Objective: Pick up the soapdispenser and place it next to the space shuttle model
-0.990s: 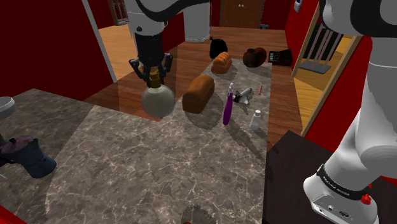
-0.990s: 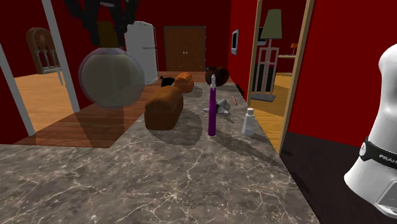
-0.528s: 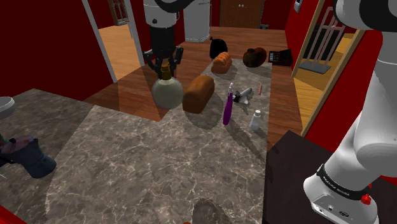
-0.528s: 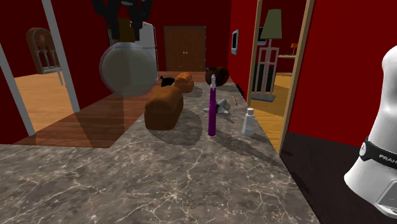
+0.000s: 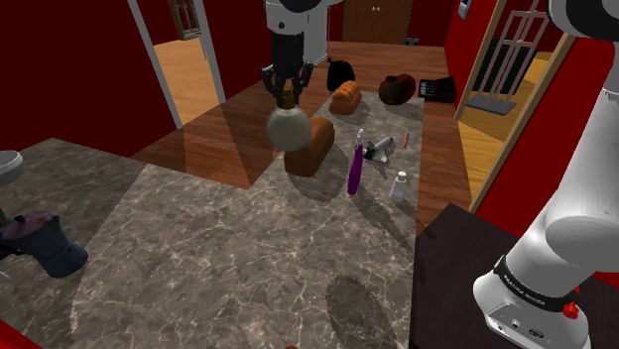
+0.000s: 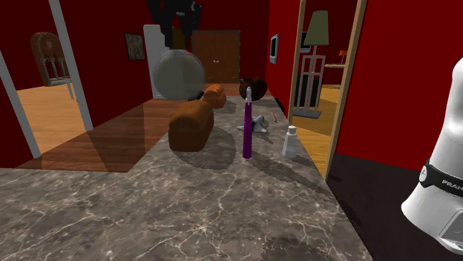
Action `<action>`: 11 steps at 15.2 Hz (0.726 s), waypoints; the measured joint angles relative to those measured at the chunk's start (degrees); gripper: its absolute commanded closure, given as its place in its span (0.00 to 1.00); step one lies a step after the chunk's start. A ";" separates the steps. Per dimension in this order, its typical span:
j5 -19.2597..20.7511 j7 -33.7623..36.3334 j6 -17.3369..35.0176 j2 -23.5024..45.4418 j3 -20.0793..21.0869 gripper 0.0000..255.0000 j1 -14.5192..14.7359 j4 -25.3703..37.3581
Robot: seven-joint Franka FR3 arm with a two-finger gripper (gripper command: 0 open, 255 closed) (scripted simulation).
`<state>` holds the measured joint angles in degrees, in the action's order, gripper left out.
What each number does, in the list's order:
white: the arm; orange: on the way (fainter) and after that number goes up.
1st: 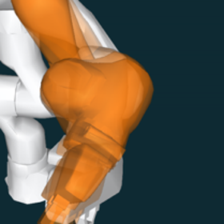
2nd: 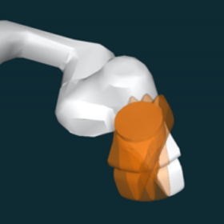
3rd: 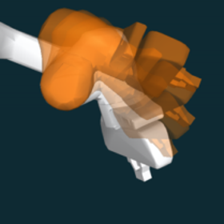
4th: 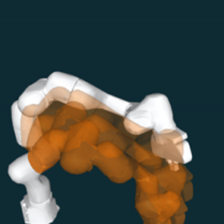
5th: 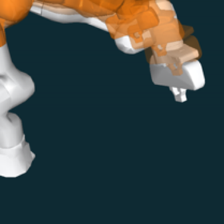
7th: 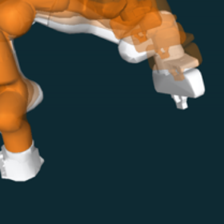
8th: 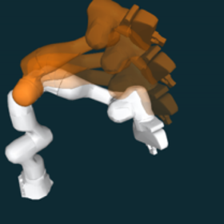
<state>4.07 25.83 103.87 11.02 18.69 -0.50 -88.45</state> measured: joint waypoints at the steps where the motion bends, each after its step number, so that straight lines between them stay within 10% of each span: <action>1: -0.32 -1.21 0.20 -0.47 -0.43 1.00 -0.78 -0.63; 11: -2.33 -14.21 -0.20 -0.23 -5.39 1.00 -8.49 0.24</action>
<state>1.73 11.62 103.67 10.80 13.31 -8.99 -88.21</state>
